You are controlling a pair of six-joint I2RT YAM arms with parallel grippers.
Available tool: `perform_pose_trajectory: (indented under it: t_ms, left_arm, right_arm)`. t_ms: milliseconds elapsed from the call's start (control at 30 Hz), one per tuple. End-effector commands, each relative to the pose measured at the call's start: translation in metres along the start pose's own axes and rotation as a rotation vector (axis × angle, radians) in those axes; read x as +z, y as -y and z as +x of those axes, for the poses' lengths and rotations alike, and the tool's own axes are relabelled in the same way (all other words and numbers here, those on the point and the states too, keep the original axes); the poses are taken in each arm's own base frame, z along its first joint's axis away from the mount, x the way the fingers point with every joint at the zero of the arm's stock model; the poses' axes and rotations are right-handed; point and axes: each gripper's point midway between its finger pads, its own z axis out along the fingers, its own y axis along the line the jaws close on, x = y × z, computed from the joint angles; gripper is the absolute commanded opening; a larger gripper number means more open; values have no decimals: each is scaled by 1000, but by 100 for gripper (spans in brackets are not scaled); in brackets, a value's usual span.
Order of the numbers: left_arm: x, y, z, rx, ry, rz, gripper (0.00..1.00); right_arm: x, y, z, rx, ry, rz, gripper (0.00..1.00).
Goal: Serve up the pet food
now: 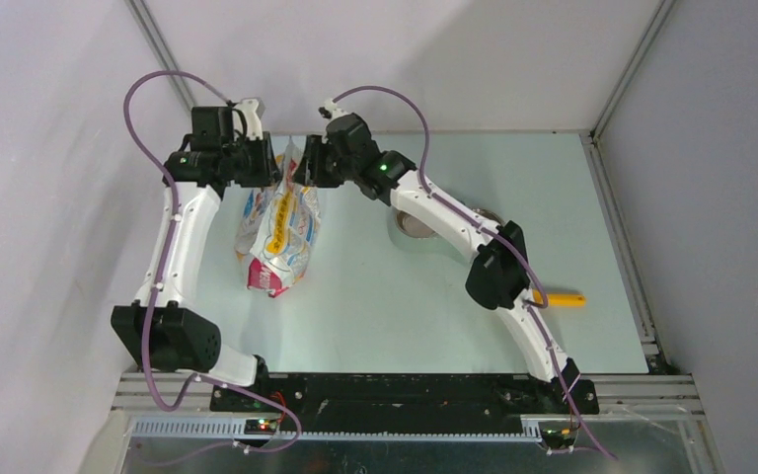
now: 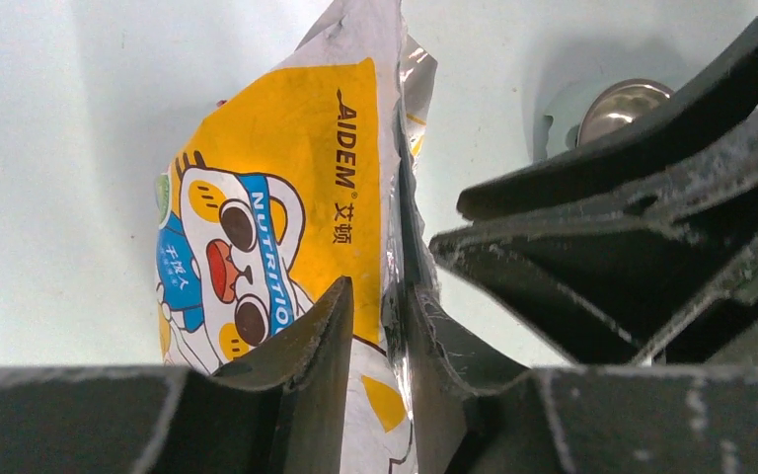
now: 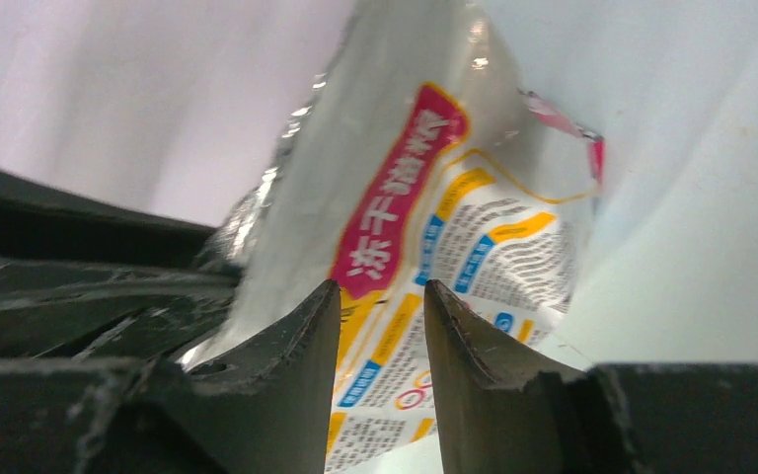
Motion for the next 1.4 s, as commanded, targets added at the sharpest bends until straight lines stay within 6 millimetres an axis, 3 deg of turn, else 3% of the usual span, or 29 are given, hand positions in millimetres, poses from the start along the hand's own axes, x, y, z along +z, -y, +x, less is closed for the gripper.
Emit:
perform_pose_trajectory:
  t_ms: [0,400,533,667,700,733,933,1100,1233,1367]
  left_arm:
    - [-1,4,-10,52,9,-17,33]
    - [35,-11,-30,116,-60,-62,33]
    - [30,-12,-29,139,-96,-65,33]
    - [0,-5,1,146,-148,-40,40]
    - [-2,-5,19,151,-192,-34,40]
    - [-17,-3,23,162,-176,-35,42]
    - [-53,-7,88,192,-267,-47,43]
    - [-88,-5,107,228,-257,-56,46]
    - [-88,-11,132,241,-312,-68,47]
    - [-76,-14,122,240,-267,-81,47]
  right_arm:
    - [-24,-7,-28,-28,50,-17,40]
    - [-35,16,-18,-45,6,31,40]
    - [-42,17,-20,-59,8,35,40]
    - [-49,22,-24,-59,12,47,41]
    - [-50,23,-25,-59,13,49,41]
    - [-51,24,-24,-59,11,50,41]
    - [-54,26,-25,-64,10,51,41]
    - [-58,24,-25,-74,13,49,41]
    - [-56,22,-23,-83,12,47,41]
    - [-56,15,-21,-102,13,32,42]
